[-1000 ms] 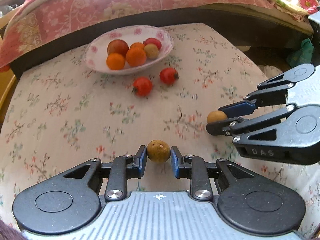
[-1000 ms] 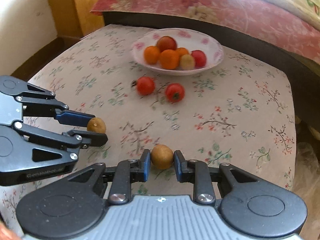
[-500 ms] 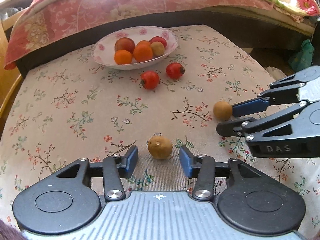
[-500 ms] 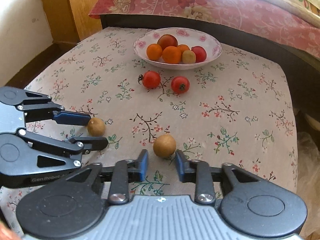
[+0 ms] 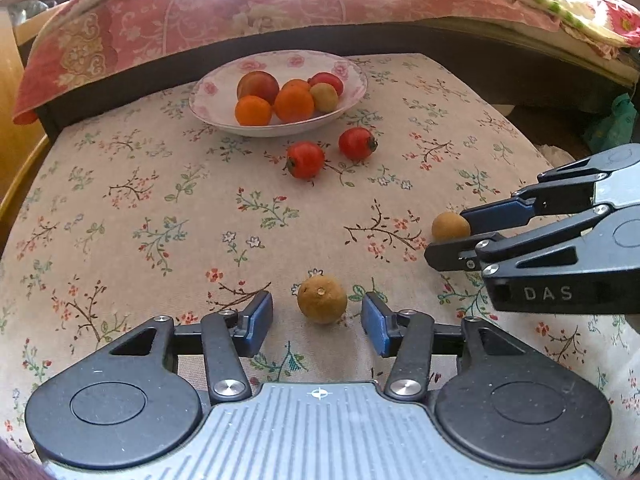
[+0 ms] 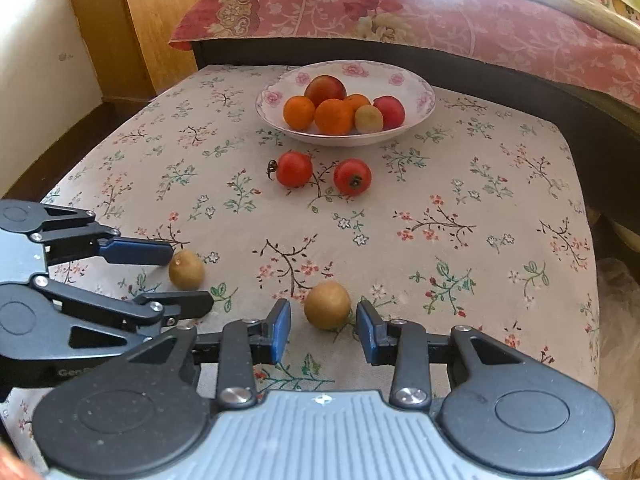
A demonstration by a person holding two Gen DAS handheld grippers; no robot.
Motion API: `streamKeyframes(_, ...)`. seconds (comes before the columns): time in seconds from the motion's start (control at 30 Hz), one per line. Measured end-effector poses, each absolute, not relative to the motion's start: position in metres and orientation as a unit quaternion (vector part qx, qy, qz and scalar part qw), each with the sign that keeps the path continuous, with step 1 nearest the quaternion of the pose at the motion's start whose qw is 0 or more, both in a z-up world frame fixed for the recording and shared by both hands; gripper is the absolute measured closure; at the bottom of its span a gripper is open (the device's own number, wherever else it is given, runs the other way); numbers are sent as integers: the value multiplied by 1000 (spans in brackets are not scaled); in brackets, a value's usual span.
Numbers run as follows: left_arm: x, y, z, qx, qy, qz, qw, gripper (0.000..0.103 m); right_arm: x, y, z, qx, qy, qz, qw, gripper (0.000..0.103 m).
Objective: Organize fruits
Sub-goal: 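Lift and carry both brown fruits in the tools over the plate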
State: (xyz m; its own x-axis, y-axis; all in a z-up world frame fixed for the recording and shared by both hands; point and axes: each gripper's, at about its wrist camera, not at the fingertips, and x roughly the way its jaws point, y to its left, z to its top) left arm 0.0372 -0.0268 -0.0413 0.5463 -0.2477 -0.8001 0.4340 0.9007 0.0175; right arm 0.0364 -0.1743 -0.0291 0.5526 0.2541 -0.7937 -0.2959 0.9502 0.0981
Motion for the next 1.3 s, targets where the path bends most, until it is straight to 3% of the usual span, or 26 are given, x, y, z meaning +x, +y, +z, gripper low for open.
streamKeyframes(0.07, 37, -29, -41, 106, 437, -195, 872, 58, 38, -173, -29, -26, 449, 155, 880, 65)
streamKeyframes(0.2, 34, -33, -38, 111, 442, -189, 870, 70, 38, -172, -28, -36, 454, 143, 879, 74)
streamKeyframes(0.67, 48, -41, -3, 128, 430, -167, 878, 70, 47, -164, -1, -44, 438, 141, 887, 74)
streamKeyframes(1.3, 136, -47, 31, 101, 375, -149, 910, 70, 128, -166, 36, -37, 390, 120, 912, 74)
